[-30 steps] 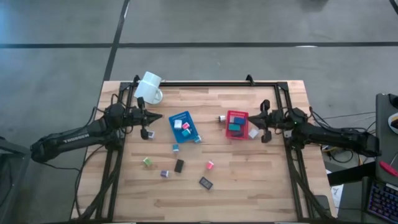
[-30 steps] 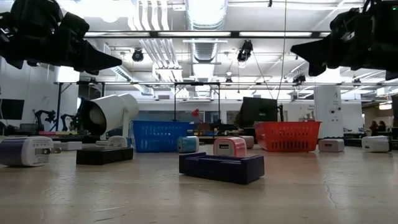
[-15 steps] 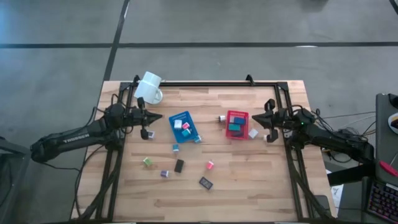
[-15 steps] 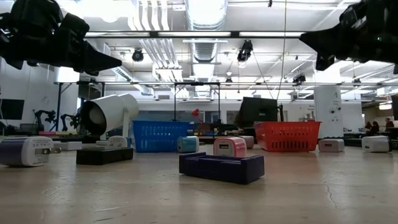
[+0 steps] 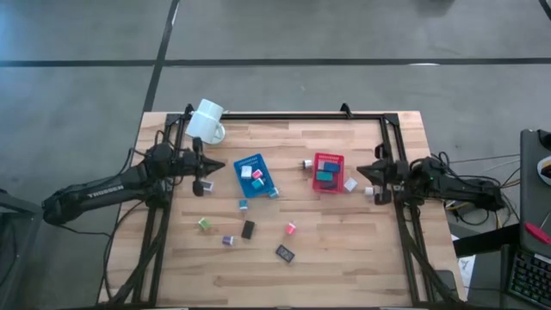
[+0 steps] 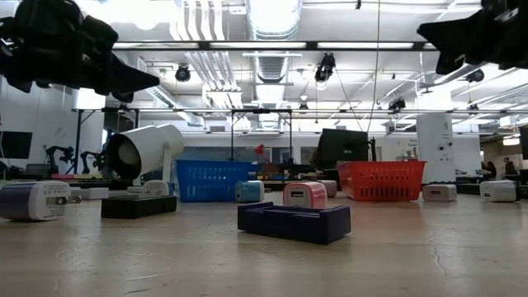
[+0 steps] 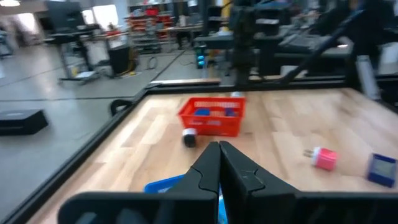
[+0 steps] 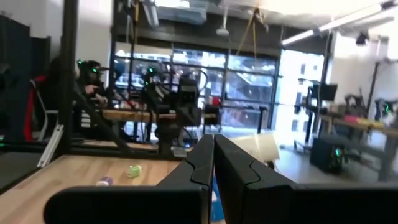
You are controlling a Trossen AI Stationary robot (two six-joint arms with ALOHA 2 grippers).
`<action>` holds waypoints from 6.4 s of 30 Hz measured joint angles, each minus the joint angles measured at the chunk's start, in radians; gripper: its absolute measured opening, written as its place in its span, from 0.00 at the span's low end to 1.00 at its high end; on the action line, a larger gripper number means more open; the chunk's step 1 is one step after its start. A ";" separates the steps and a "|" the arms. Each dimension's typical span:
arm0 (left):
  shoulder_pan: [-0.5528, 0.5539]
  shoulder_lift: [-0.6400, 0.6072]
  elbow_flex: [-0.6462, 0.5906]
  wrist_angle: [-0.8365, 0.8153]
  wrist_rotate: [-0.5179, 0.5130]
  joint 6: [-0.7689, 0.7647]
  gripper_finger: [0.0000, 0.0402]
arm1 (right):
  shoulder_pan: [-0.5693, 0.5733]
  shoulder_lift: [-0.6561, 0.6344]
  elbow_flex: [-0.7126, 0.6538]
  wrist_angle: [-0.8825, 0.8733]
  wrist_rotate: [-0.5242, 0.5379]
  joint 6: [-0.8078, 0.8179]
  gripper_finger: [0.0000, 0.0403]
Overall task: Pick & Place Office items
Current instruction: Put the top black and white charger adapter into the blue bin
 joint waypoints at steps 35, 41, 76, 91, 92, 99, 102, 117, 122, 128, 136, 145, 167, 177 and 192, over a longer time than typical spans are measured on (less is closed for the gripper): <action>-0.287 0.840 0.879 -0.564 -0.336 0.085 0.01 | 0.006 0.024 -0.013 0.009 -0.025 -0.029 0.02; -0.287 1.111 1.070 -0.646 -0.248 0.165 0.10 | 0.006 0.030 -0.013 0.008 -0.024 -0.033 0.02; -0.199 1.895 1.771 -0.782 -0.261 0.104 0.75 | 0.006 0.049 -0.014 -0.029 -0.020 -0.047 0.02; -0.141 1.937 1.767 -0.781 -0.144 0.129 0.74 | 0.006 0.048 -0.013 -0.028 -0.020 -0.033 0.02; -0.141 1.939 1.767 -0.781 -0.143 0.129 0.74 | 0.006 0.048 -0.013 -0.028 -0.020 -0.033 0.02; -0.137 1.957 1.767 -0.781 -0.148 0.128 0.74 | 0.006 0.048 -0.013 -0.028 -0.020 -0.033 0.02; -0.135 1.958 1.767 -0.779 -0.148 0.129 0.74 | 0.006 0.048 -0.013 -0.028 -0.020 -0.033 0.02; -0.134 2.002 1.769 -0.750 -0.171 0.144 0.55 | 0.006 0.049 -0.013 -0.016 -0.018 -0.033 0.02; -0.134 1.994 1.768 -0.746 -0.178 0.140 0.36 | 0.006 0.049 -0.013 -0.015 -0.018 -0.033 0.02; -0.132 1.982 1.769 -0.759 -0.173 0.164 0.34 | 0.006 0.049 -0.013 -0.015 -0.019 -0.033 0.02; -0.132 1.922 1.766 -0.827 -0.158 0.202 0.34 | 0.006 0.049 -0.013 -0.014 -0.019 -0.033 0.02; -0.129 1.777 1.755 -0.885 -0.099 0.255 0.34 | 0.005 0.058 -0.014 -0.003 -0.018 -0.037 0.02; -0.016 0.574 0.613 -0.223 -0.054 0.064 0.34 | 0.006 0.069 -0.015 0.018 0.008 -0.025 0.02; -0.016 0.105 0.200 -0.090 -0.147 -0.105 0.34 | 0.006 0.068 -0.015 0.028 0.008 -0.027 0.02; -0.016 -0.116 -0.041 -0.039 -0.166 -0.068 0.34 | 0.006 0.069 -0.016 0.046 0.008 -0.033 0.02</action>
